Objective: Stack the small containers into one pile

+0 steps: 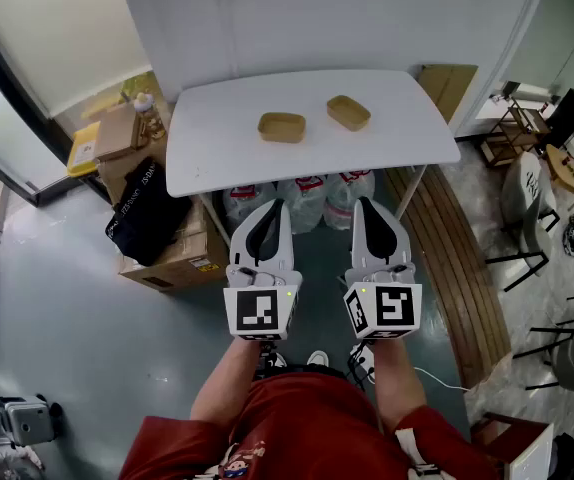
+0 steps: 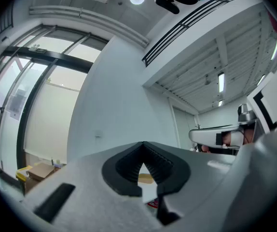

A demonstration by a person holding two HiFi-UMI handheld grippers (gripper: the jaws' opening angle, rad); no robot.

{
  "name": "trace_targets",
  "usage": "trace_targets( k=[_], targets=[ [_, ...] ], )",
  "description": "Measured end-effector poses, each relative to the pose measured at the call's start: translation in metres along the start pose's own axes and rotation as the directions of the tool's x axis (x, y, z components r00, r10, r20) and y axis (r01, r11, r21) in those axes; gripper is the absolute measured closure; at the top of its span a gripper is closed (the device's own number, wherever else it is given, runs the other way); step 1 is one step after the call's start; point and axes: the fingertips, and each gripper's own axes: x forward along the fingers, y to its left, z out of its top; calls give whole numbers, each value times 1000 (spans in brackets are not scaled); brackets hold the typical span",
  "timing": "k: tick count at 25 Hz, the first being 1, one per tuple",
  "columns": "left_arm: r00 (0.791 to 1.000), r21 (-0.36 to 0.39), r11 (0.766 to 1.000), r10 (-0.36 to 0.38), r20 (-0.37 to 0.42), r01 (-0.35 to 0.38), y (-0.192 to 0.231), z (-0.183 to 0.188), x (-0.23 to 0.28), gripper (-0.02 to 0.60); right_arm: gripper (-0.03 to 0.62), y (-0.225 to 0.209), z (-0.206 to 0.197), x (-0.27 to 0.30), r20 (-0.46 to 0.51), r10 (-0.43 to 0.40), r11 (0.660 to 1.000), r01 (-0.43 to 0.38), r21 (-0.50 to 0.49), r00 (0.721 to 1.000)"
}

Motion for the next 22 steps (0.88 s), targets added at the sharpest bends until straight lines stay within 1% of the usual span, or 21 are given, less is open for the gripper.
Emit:
trace_targets(
  k=[3, 12, 18, 22],
  targets=[
    [1000, -5, 1000, 1, 26, -1, -3, 6, 2, 580, 594, -2, 0, -1, 3, -2, 1000, 2, 2, 1000],
    [1000, 6, 1000, -1, -14, 1, -16, -2, 9, 580, 594, -15, -5, -3, 3, -2, 1000, 2, 20, 1000],
    [1000, 4, 1000, -3, 11, 3, -33, -1, 17, 580, 594, -28, -8, -7, 27, 10, 999, -11, 43, 1000],
    [1000, 6, 1000, 1, -12, -1, -43, -4, 22, 580, 594, -36, -6, -9, 43, 26, 998, -28, 51, 999]
  ],
)
